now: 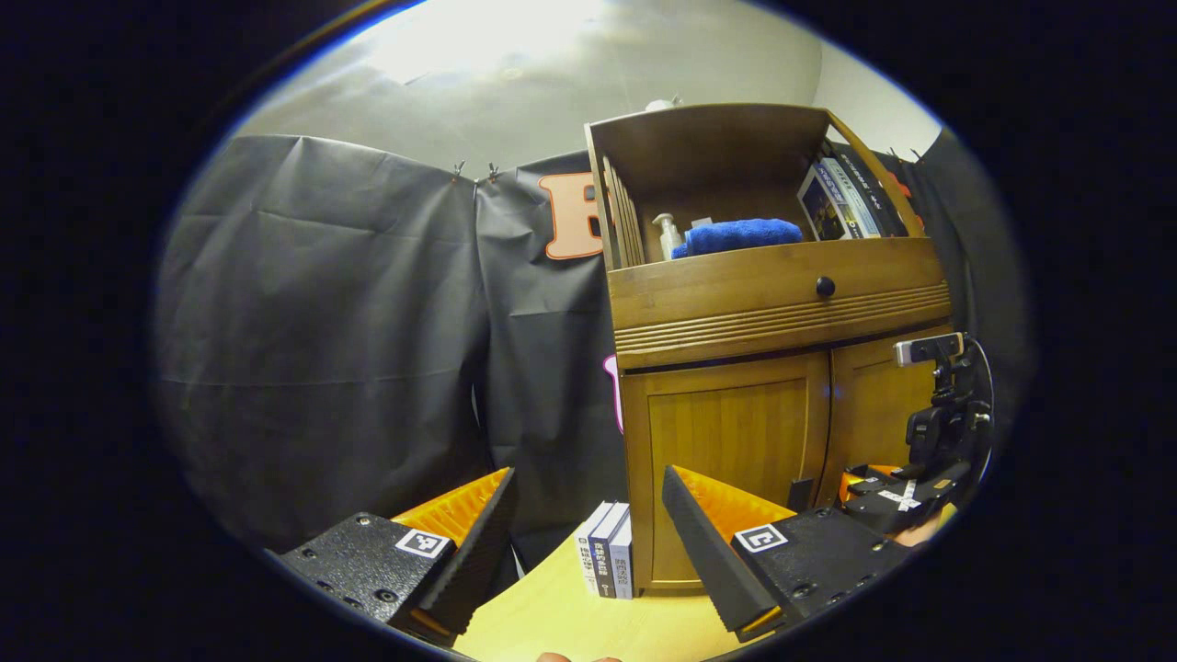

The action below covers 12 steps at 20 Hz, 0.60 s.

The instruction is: Open the right door of the double-door shoe cabinet with the right hand, and open the left door with the left hand.

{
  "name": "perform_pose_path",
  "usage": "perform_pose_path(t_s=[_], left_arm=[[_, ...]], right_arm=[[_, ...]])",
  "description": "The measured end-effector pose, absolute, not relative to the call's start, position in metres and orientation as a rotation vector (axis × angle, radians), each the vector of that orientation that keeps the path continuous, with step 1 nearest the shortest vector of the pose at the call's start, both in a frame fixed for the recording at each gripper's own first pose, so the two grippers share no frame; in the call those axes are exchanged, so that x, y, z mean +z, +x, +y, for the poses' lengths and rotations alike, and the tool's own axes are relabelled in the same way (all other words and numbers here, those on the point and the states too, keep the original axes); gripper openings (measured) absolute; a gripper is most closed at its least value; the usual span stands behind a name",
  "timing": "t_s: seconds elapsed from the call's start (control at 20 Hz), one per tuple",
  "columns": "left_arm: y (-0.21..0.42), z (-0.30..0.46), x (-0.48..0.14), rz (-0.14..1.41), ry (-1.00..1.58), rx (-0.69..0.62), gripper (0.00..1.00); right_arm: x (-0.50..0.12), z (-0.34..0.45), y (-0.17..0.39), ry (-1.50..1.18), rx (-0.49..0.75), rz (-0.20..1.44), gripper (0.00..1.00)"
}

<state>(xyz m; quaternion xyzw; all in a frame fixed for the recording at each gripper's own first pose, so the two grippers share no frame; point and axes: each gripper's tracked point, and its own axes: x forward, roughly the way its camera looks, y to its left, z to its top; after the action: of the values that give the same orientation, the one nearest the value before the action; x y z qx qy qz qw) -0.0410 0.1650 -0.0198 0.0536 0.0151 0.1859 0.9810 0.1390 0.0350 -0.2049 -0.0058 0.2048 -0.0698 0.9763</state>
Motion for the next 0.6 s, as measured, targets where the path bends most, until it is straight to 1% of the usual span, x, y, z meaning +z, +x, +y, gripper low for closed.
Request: perform_pose_path(t_s=[0.15,0.2,0.25,0.3,0.35,0.55,0.6], left_arm=[[-0.042,0.168,-0.014,0.016,0.113,0.37,0.99],[-0.044,0.17,-0.013,0.011,0.111,0.365,0.99],[-0.045,0.17,-0.011,0.008,0.109,0.359,0.99],[-0.045,0.169,-0.011,0.005,0.106,0.351,0.99],[-0.045,0.168,-0.01,0.003,0.101,0.341,0.99],[-0.041,0.157,-0.011,-0.009,0.076,0.284,0.99],[-0.04,0.154,-0.012,-0.01,0.07,0.267,0.99]], right_arm=[[-0.2,0.031,0.125,-0.002,-0.171,0.408,0.29],[-0.199,0.03,0.121,-0.001,-0.174,0.408,0.27],[-0.199,0.03,0.114,-0.002,-0.176,0.408,0.29],[-0.197,0.029,0.113,-0.007,-0.178,0.408,0.29],[-0.196,0.027,0.109,-0.01,-0.182,0.407,0.27],[-0.191,0.017,0.081,-0.014,-0.202,0.402,0.27],[-0.186,0.015,0.072,-0.007,-0.206,0.405,0.22]])
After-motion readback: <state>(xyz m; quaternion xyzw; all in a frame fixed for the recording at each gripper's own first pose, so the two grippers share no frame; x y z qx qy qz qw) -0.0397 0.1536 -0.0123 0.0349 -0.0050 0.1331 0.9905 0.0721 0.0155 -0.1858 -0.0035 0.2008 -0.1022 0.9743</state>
